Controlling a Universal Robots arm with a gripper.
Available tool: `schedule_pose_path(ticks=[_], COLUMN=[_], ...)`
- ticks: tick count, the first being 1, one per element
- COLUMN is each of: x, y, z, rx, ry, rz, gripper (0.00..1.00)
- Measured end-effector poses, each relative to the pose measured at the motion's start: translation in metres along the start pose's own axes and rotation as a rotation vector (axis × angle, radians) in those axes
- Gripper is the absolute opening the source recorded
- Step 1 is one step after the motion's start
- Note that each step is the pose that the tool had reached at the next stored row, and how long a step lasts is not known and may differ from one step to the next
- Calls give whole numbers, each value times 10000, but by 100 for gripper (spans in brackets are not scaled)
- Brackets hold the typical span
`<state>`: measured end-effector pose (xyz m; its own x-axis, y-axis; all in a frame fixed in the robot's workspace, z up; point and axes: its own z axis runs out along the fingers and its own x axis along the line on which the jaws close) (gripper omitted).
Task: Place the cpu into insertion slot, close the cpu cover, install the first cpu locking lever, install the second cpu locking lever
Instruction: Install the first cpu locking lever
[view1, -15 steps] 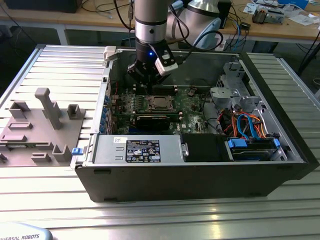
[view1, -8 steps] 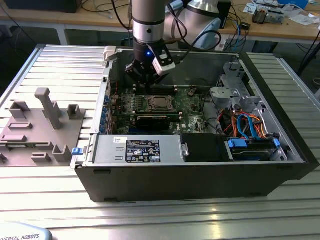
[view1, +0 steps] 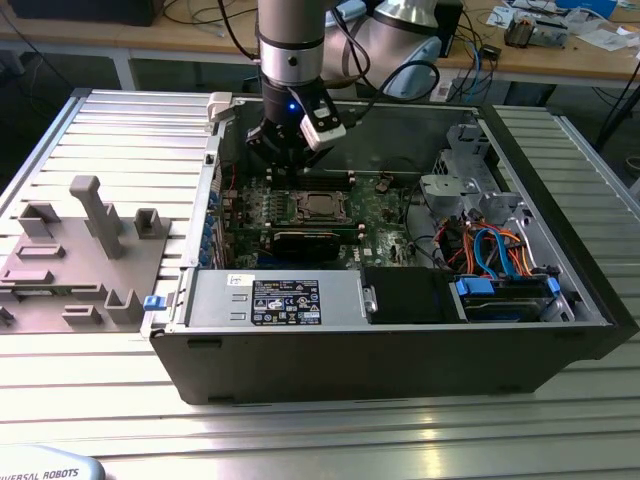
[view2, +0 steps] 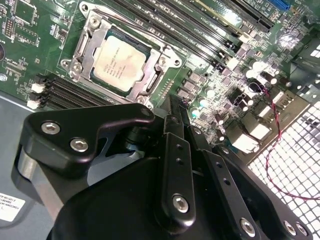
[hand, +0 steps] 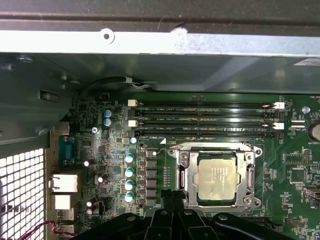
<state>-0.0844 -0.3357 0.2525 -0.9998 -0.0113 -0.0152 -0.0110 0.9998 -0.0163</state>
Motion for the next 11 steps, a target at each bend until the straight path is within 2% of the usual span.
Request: schedule_pose_path(ticks=[11], x=[7], y=[0], z=[-20], rx=[0], ry=[-1], rz=[1], gripper=[11])
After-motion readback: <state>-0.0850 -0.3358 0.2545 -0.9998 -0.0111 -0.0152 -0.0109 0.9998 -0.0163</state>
